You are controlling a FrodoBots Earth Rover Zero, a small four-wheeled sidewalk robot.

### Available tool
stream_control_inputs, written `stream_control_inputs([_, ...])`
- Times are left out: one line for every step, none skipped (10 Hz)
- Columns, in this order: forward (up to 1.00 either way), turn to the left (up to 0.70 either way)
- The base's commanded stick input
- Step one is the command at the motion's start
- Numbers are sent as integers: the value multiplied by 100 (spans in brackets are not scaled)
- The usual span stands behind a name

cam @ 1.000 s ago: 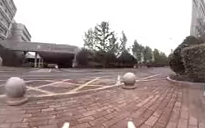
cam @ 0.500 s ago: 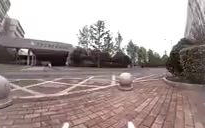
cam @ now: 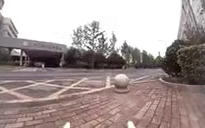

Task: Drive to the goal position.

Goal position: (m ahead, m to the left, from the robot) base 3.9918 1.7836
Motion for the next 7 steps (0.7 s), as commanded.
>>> stream_control_inputs([45, -27])
stream_control_inputs([45, -27])
stream_control_inputs([45, -27])
stream_control_inputs([45, -27])
stream_control_inputs([45, -27])
stream_control_inputs([45, -27])
stream_control_inputs([45, -27])
